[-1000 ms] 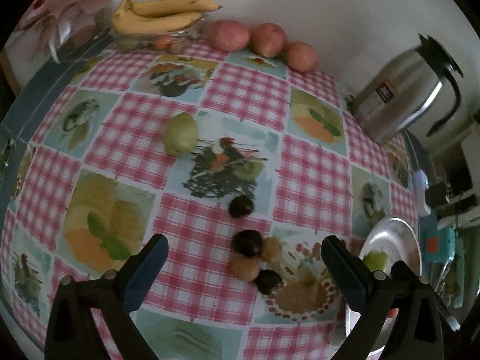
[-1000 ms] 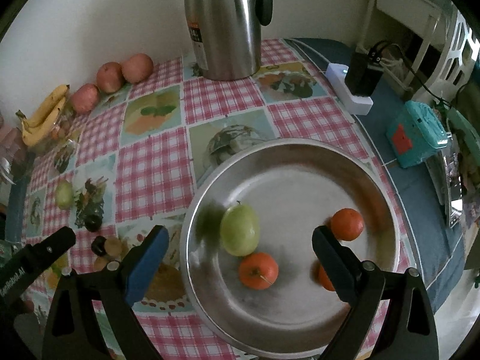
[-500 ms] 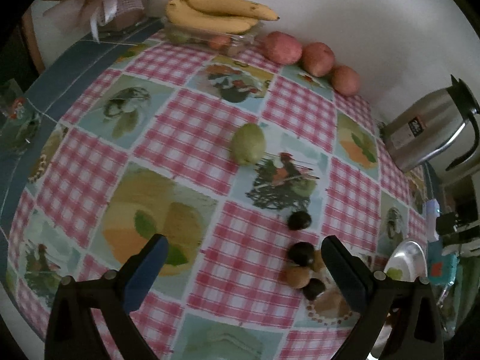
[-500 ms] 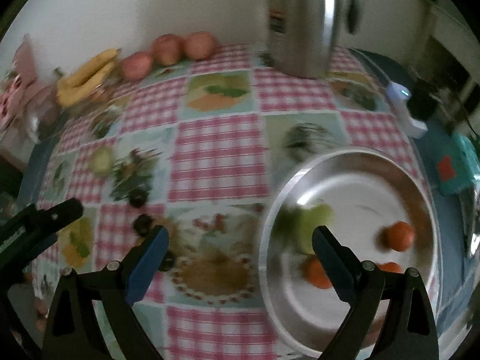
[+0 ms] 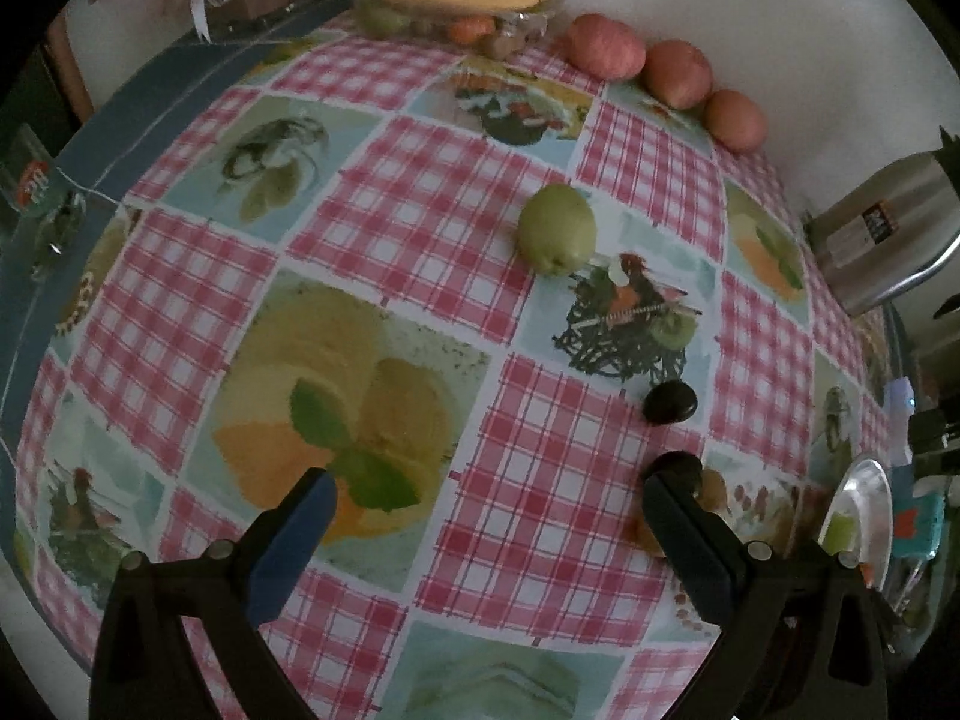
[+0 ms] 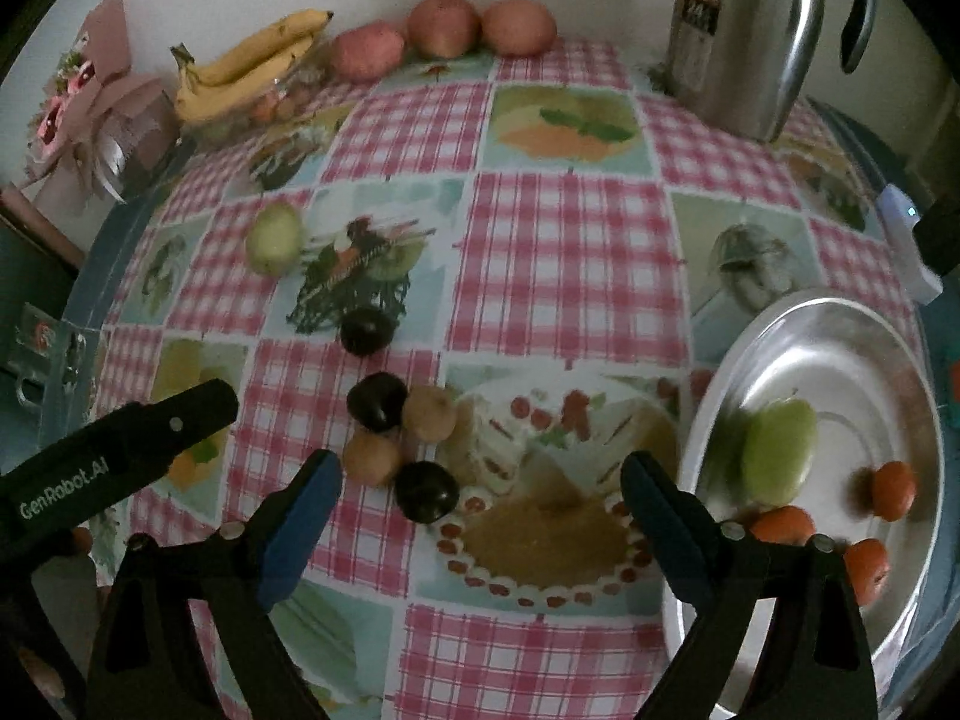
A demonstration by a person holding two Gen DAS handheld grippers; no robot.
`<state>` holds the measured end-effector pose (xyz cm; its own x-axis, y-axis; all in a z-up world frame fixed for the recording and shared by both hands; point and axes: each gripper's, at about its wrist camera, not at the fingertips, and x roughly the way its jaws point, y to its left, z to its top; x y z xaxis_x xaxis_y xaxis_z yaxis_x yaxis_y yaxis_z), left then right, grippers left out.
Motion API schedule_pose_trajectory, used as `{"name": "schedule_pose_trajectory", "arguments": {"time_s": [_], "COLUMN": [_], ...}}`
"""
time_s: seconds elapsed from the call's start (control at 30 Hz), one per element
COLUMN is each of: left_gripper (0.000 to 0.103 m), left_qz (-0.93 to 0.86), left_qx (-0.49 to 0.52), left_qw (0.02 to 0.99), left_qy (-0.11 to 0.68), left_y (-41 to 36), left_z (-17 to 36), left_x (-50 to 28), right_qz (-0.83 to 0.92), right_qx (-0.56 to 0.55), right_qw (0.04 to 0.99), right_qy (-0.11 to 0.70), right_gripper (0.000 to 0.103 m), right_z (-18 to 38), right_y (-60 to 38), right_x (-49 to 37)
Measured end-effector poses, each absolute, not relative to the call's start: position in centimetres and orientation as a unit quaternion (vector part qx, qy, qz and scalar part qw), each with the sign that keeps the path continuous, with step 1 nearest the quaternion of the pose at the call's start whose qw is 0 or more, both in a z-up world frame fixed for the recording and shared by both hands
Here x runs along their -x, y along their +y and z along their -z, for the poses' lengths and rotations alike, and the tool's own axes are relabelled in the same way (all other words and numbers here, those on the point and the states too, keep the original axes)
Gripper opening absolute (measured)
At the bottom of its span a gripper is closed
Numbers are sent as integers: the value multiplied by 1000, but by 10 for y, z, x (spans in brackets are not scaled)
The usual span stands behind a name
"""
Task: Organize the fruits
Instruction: 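Grasp a dark plum with the right tool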
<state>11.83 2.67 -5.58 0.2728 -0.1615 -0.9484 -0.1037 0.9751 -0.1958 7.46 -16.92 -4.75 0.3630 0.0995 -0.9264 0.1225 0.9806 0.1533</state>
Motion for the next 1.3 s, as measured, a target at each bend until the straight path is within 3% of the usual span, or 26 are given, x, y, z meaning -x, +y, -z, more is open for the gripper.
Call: {"name": "schedule_pose_trajectory", "arguments": {"time_s": [0.2, 0.37, 0.47, 0.8, 0.93, 1.03, 1.3], "left_gripper": [103, 103, 103, 103, 103, 103, 103], "left_qz": [29, 34, 36, 48, 53, 57, 61], "left_qx": [111, 109, 115, 139, 139, 143, 148], "left_qw": [773, 766, 763, 753, 752, 750, 749], "left_qy": [623, 633, 635, 641, 642, 643, 643], "left_y": [16, 11, 9, 4, 5, 2, 4], "left_z": [65, 69, 70, 70, 71, 72, 71], "left_x": [-121, -122, -124, -129, -127, -127, -128], "right_qz": [-1, -9, -19, -38, -49, -53, -55], "right_qx": [-111, -126, -127, -136, -141, -141, -148], "right_qw": [806, 798, 794, 791, 789, 788, 788], "right_qy": [581, 590, 595, 595, 596, 597, 595], "right_gripper": [74, 73, 59, 39, 37, 28, 27], "right_z": [60, 68, 70, 71, 72, 72, 73], "right_y": [-170, -171, -168, -164, -160, -158, -161], "right_x": [-76, -76, -75, -76, -78, -79, -78]}}
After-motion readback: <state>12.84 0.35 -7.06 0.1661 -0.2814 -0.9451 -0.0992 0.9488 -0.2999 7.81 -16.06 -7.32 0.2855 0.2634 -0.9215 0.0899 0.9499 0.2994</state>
